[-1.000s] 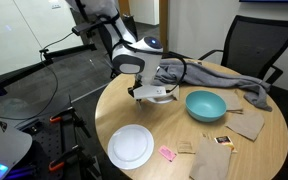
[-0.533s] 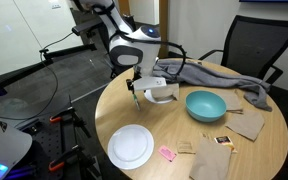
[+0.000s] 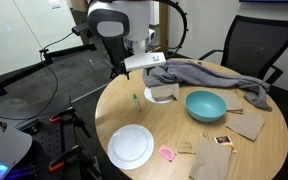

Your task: Take the marker out of the bowl and put it on the table

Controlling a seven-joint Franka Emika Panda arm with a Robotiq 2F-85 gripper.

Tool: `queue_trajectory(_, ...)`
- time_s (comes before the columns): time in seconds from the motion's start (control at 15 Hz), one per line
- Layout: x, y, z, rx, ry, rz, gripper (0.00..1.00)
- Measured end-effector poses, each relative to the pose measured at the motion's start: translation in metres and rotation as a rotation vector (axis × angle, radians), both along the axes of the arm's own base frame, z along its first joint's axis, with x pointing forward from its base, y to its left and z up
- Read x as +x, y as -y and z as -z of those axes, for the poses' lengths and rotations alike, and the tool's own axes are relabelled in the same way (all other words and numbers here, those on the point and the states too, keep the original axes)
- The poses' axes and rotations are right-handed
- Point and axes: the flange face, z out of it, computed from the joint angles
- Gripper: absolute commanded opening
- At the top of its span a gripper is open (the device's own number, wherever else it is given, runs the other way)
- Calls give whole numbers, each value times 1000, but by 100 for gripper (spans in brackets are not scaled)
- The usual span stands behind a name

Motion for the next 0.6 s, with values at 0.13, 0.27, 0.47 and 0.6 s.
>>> queue_trajectory(0.13,-9,6,-25,-7,23,17,100)
queue_trajectory(0.27,-19,14,-48,-15,51,35,100)
queue_trajectory(0.47,-35,24,-80,-27,88,53,100)
queue_trajectory(0.6,-45,28,-94,-28,102,61,100)
